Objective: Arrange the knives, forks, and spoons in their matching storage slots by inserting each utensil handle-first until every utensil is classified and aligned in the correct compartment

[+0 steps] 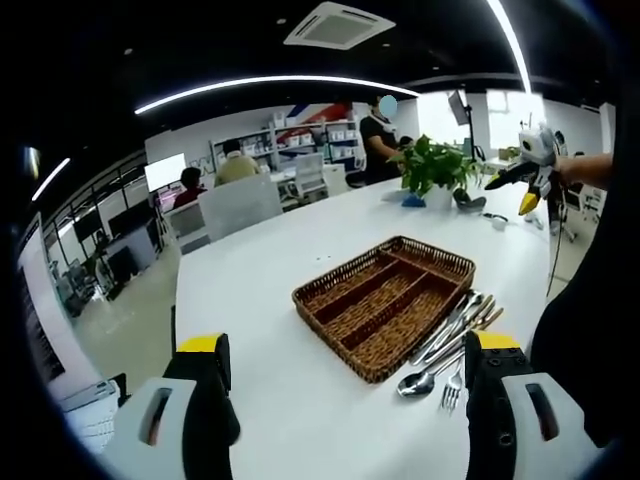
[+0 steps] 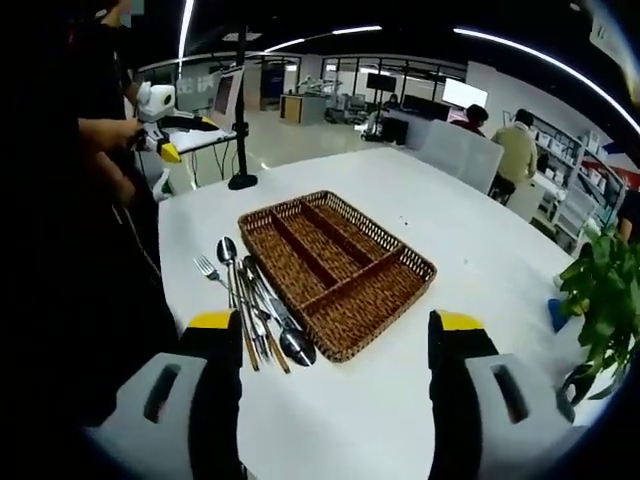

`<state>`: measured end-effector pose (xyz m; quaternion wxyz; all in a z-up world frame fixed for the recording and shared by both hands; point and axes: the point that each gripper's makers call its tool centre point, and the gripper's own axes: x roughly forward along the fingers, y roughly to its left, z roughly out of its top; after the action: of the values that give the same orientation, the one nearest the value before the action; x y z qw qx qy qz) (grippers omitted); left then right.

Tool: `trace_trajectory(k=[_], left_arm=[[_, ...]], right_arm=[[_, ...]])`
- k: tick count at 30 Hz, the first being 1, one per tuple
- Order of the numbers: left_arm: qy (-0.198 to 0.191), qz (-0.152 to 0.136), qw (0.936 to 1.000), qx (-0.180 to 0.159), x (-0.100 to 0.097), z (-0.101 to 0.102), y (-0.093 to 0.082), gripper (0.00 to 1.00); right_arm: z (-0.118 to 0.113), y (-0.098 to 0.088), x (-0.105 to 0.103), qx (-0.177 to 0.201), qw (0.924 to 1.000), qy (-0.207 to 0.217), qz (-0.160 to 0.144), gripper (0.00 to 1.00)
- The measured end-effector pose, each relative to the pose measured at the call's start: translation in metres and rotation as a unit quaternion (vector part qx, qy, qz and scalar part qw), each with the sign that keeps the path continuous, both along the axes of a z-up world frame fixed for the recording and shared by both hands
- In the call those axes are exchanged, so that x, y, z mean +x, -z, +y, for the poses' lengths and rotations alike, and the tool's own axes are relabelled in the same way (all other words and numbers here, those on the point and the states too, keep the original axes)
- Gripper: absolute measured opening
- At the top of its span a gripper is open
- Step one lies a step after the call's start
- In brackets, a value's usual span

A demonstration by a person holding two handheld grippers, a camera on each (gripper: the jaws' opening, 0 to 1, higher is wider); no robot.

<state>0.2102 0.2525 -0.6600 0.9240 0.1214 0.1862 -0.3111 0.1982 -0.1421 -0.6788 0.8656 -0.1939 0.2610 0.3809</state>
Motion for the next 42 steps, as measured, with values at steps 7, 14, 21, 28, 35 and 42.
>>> trace_trajectory(k=[7, 14, 21, 28, 35, 42], left_arm=[[-0.002, 0.001, 1.0, -0.003, -0.001, -0.001, 0.001, 1.0], [0.0, 0.004, 1.0, -0.002, -0.002, -0.001, 0.003, 1.0], [-0.005, 0.004, 1.0, -0.005, -0.003, -0.001, 0.002, 1.0], [-0.009, 0.011, 0.9999, -0.006, -0.007, 0.001, 0.008, 1.0], [-0.01, 0.015, 0.9998, -0.005, -0.008, 0.004, 0.01, 1.0], [-0.012, 0.018, 0.9998, -0.002, -0.008, 0.007, 0.011, 1.0]], right_arm=[[0.007, 0.021, -0.004, -0.005, 0.9995, -0.018, 0.024, 0.7], [0.015, 0.049, -0.006, -0.019, 0.9978, -0.041, 0.048, 0.66], [0.028, 0.07, -0.008, -0.022, 0.9954, -0.068, 0.063, 0.51], [0.037, 0.098, -0.012, -0.038, 0.9913, -0.094, 0.084, 0.37], [0.036, 0.135, -0.022, -0.059, 0.984, -0.12, 0.118, 0.27], [0.045, 0.168, -0.028, -0.087, 0.9741, -0.154, 0.141, 0.23]])
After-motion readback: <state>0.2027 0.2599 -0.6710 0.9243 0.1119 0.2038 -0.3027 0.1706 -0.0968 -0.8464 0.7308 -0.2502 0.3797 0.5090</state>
